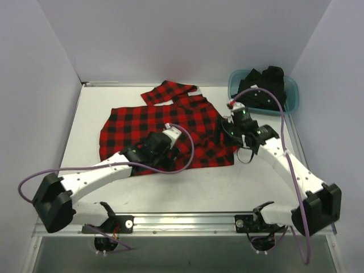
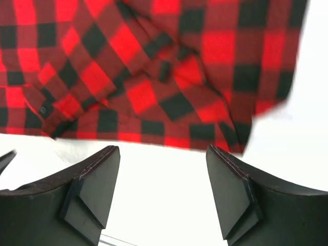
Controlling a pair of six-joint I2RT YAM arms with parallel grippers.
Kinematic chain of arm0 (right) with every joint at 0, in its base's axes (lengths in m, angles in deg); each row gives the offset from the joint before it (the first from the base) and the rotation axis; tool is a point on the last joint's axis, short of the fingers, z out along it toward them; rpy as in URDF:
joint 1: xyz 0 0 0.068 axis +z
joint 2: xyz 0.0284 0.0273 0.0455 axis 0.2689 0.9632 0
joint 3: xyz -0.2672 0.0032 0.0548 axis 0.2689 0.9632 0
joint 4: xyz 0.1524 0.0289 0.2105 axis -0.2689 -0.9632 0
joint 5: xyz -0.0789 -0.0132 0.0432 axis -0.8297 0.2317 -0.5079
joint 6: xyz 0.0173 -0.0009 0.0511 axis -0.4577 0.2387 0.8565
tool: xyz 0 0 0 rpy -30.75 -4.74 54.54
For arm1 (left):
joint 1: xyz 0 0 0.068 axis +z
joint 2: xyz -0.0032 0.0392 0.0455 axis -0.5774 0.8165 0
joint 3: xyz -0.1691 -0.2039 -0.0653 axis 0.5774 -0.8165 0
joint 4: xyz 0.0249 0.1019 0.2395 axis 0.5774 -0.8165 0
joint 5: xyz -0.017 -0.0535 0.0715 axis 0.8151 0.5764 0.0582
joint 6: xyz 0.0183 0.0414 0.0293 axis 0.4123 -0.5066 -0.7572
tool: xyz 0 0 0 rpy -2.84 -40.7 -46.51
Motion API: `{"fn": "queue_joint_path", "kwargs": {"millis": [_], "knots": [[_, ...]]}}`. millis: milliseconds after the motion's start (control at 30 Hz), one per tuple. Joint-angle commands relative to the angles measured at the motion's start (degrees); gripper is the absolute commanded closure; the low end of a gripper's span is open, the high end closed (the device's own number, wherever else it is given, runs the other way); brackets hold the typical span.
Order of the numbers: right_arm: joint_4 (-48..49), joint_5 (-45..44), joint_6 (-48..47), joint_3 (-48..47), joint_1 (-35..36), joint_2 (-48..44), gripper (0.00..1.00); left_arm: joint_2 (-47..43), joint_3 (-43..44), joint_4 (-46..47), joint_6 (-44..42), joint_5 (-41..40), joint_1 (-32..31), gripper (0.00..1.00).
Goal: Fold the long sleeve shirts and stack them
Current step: Fold the shirt
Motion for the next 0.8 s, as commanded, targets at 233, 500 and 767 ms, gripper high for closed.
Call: {"fn": "queue_joint_path", "kwargs": {"millis": [233,500,767], "knots": [[5.6,0.3,9.0,20.4,-5.1,-16.9,0.28,21.6,9.2,-0.1,-2.9,-17.1,-9.5,0.16],[5.7,1.2,9.0,22.2,-5.4,-17.3,0.28,26.2,11.2,1.9,-1.7,-15.4,-9.4,0.34],[6.4,1.3,9.4,23.2,-5.5,-17.3,0.28,30.0,10.9,1.8,0.4,-12.3,-8.9,0.35]]}}
